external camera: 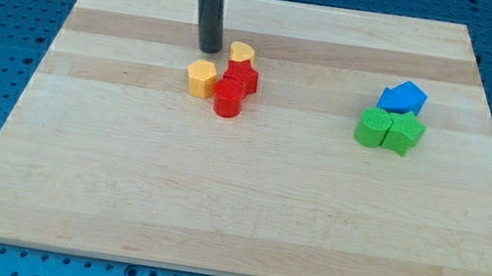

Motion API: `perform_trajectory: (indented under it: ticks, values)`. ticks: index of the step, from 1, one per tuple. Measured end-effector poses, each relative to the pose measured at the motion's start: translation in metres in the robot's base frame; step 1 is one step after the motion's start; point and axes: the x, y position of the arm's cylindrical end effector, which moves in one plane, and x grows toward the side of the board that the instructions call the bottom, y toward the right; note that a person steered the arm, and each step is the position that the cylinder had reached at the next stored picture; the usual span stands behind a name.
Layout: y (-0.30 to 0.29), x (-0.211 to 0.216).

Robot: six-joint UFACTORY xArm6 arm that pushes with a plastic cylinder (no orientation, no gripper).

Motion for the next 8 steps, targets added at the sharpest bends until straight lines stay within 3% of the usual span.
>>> perform_trajectory:
  ticks: [1, 2, 3, 5, 7, 8]
  values:
    - [-0.046, 0.019]
    - [-0.049, 0.024]
    - [-0.049, 0.053]
    - [-0.034, 0.070]
    - [0.015, 0.070]
    - [-0.001, 0.061]
